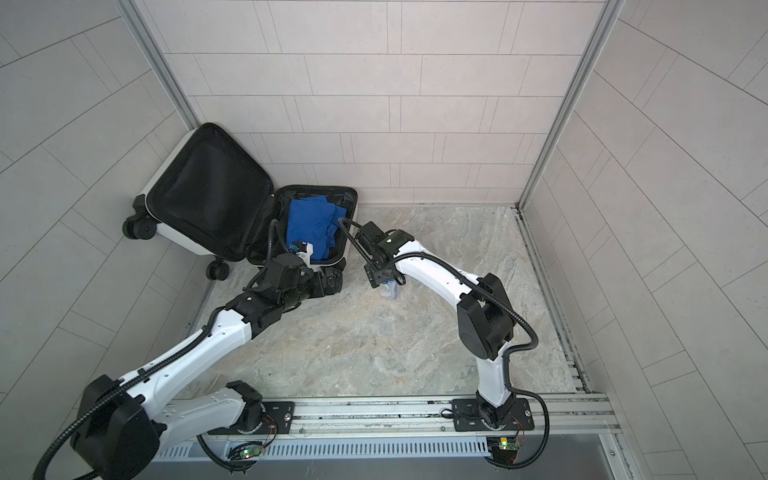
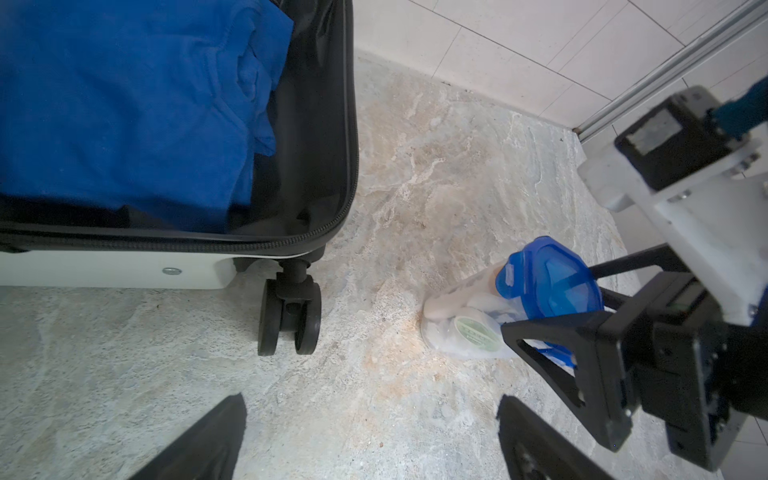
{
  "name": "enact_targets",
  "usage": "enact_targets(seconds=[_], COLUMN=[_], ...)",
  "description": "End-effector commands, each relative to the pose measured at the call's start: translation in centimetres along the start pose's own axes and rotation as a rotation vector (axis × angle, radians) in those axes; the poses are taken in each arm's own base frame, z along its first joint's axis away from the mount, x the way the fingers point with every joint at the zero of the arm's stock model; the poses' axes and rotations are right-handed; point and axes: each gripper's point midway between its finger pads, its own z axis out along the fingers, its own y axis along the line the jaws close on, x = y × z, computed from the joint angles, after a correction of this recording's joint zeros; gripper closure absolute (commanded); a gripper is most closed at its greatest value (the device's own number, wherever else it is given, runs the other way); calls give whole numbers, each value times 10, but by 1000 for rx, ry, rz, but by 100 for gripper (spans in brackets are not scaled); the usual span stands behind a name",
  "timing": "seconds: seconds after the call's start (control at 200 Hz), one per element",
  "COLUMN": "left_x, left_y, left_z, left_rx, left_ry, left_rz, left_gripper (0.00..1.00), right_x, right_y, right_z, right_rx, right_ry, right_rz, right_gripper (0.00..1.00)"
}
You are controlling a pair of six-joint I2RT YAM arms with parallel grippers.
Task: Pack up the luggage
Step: 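Carry the blue-lidded container toward the suitcase while the left gripper moves to the suitcase edge, then lower the container with the right gripper onto the blue T-shirt in the suitcase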
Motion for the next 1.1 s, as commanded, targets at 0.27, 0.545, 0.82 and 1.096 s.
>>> enact_targets(seconds=[0.27,0.545,0.82,1.096], left_x=[-76,-127,-136,-117], left_y=[6,32,51,63], left_z=[-19,-21,-8,4], left_rx=[179,249,194,146], left_ry=[-107,-200,-178,-131], left_rz=[-210,-381,-408,-441], left_gripper=[0,0,0,0], right_x=[-31,-75,-135,-188], right_y=[-3,14,24,39], right_z=[-80,-127,-144,-144], right_rx=[-143,-354,-429,-312], right_ry=[-180,-337,-485,-592], right_rz=[107,226,307,242], right_gripper=[33,34,35,36])
